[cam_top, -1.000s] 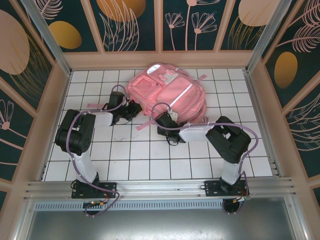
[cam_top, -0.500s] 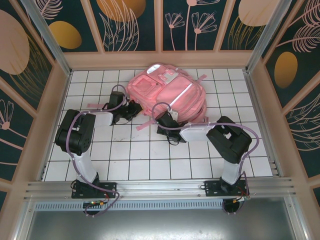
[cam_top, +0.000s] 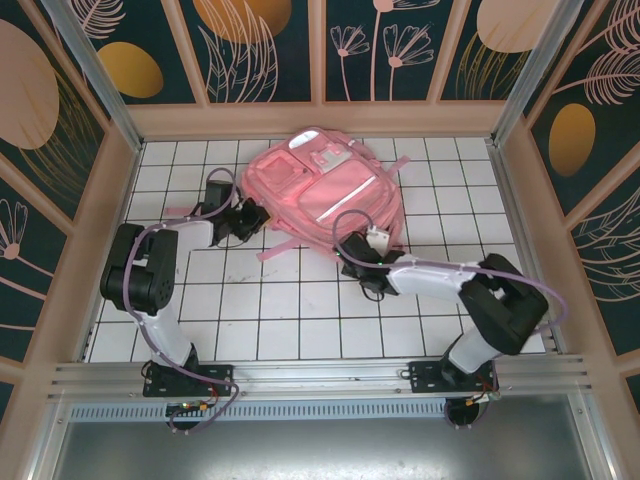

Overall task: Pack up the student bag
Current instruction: Zip the student bag at the top-center of the table.

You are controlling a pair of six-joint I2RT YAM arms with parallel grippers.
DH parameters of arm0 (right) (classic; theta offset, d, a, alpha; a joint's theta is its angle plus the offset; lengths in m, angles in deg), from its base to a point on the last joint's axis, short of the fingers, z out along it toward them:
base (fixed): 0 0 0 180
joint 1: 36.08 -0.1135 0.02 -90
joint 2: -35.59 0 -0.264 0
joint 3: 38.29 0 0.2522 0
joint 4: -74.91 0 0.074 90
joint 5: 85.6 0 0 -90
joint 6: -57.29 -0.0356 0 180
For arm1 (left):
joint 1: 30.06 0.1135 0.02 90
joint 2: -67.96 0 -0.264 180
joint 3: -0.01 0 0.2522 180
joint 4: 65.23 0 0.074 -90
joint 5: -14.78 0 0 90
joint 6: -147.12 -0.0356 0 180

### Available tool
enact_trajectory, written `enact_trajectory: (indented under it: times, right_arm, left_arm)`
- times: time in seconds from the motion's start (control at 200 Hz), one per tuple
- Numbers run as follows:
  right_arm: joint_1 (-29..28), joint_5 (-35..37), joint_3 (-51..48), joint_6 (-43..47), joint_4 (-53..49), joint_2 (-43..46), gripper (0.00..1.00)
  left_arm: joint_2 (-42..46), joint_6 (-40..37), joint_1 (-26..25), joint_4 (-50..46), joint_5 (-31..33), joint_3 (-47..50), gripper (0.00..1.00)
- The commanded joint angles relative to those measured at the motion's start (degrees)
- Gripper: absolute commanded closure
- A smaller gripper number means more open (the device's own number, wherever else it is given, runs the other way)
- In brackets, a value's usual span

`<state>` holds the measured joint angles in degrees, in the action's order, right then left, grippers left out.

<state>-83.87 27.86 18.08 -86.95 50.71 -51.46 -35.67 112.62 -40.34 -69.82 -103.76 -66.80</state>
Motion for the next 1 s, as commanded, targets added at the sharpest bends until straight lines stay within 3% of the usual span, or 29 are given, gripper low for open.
enact_trajectory:
  times: [0.0, 0.17, 0.29, 0.39, 0.475, 0.655, 0.77, 0.996]
  right_arm:
    - [5.1, 4.8, -5.4, 0.8, -10.4, 5.2, 1.0]
    - [5.5, 1.9, -4.1, 6.6, -7.2, 8.6, 1.0]
    - [0.8, 0.3, 0.2, 8.6, -5.7, 6.1, 1.0]
    - [-3.4, -2.1, 5.3, 9.3, -3.9, 1.6, 1.0]
    - [-6.9, -3.9, 10.7, 10.5, -2.3, -3.1, 1.0]
    - [-12.1, -7.3, 23.4, 14.4, -1.2, -13.2, 1.0]
    - [-12.8, -9.5, 26.4, 15.8, 0.3, -16.4, 1.0]
    - [-12.0, -12.9, 25.9, 18.5, 2.7, -16.9, 1.0]
  left_arm:
    - [0.3, -3.9, 6.5, -3.8, 11.0, -3.1, 1.0]
    - [-2.4, -6.2, 10.4, -6.9, 11.0, -9.0, 1.0]
    - [-1.9, -5.2, 10.7, -5.5, 6.3, -9.6, 1.0]
    - [0.8, -3.2, 10.7, -3.5, 3.2, -6.6, 0.59]
    - [4.8, -2.7, 10.7, -4.0, 2.8, -3.1, 0.47]
    - [17.7, -1.7, 10.6, -6.0, 2.4, 8.2, 0.44]
    - [25.8, 2.7, 9.4, -3.5, 1.0, 17.0, 0.44]
    - [35.0, 15.1, -2.0, 5.2, 4.3, 26.5, 0.42]
